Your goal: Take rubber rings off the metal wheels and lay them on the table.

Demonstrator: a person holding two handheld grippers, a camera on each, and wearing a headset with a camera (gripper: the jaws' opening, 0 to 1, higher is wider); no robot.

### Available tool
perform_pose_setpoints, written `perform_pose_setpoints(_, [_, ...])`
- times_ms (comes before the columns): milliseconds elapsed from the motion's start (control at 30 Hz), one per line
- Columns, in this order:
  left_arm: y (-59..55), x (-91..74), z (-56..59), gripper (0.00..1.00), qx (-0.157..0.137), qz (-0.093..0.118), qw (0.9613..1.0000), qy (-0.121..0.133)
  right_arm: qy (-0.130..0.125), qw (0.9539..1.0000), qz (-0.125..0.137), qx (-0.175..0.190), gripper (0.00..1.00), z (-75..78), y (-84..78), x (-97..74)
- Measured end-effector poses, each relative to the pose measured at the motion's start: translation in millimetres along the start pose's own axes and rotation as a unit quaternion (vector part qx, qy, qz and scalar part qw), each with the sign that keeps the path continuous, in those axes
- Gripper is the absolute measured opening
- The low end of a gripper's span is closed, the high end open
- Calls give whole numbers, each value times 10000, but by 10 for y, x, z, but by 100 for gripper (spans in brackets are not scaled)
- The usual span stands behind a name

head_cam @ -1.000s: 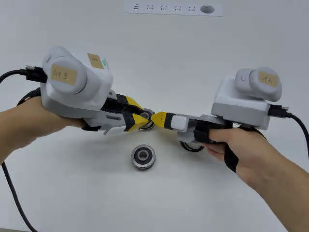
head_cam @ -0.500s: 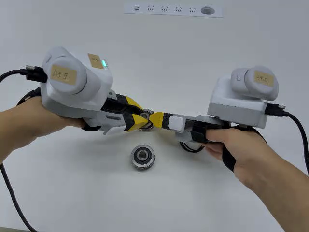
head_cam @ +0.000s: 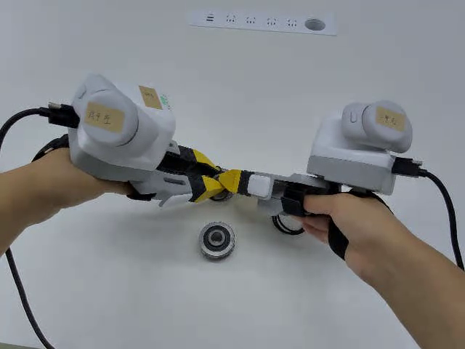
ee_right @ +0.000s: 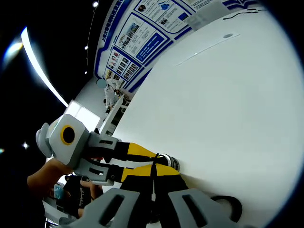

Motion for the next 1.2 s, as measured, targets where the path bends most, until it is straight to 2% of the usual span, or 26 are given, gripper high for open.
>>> perform_pose_setpoints(133, [4, -2, 3, 13, 27, -4, 10000, 18, 84, 9996, 96, 264, 1, -37, 27, -32])
perform_pose_setpoints(167, [9, -4, 8, 13, 241, -18, 9997, 27, 65, 9992, 87, 378, 1, -36, 27, -39])
perform_pose_setpoints(200, [9, -5, 14, 13, 323, -34, 9995, 25, 50, 9989, 93, 461, 1, -33, 25, -41])
perform_pose_setpoints(233, [11, -4, 19, 13, 260, -36, 9997, 31, 76, 9987, 90, 497, 1, -34, 20, -41])
perform_pose_setpoints(333, [21, -8, 22, 14, 282, -82, 9996, 42, 40, 9991, 68, 412, 1, -33, 17, -47])
perform_pose_setpoints(467, [38, -37, 37, 14, 417, -101, 9991, 75, 32, 9987, 90, 503, 2, -32, 15, -45])
perform_pose_setpoints(567, [62, -95, 35, 15, 375, -13, 9992, 113, 71, 9981, 106, 596, 2, -54, 18, -35])
perform_pose_setpoints(700, [45, -184, -31, 22, 217, 55, 9993, 309, 62, 9978, 115, 657, 2, -62, 21, -17])
perform_pose_setpoints(867, [24, -322, -72, 27, 130, 129, 9984, 540, 204, 9970, 171, 725, 2, -133, 41, -37])
perform_pose_setpoints(1000, [32, -441, -79, 31, -44, 278, 9969, 731, 317, 9953, 376, 829, 2, -171, 143, -134])
perform_pose_setpoints(1067, [42, -481, -68, 33, -150, 355, 9963, 772, 296, 9950, 448, 848, 2, -157, 177, -184])
perform_pose_setpoints(1133, [34, -515, -31, 37, -184, 378, 9964, 738, 246, 9943, 521, 893, 2, -127, 202, -261])
perform_pose_setpoints(1200, [10, -545, 24, 45, -171, 357, 9970, 672, 167, 9938, 577, 934, 2, -90, 210, -346])
Point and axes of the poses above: the centre of the closed fingertips' face, and the gripper's own axes: x roughly forward along the fingers, z roughly to its right, y roughly out of its top, the point moved 4 cm from there along -x, roughly backward along the fingers, and after that the axes turned 5 degrees about y, right-handed, at the moved point
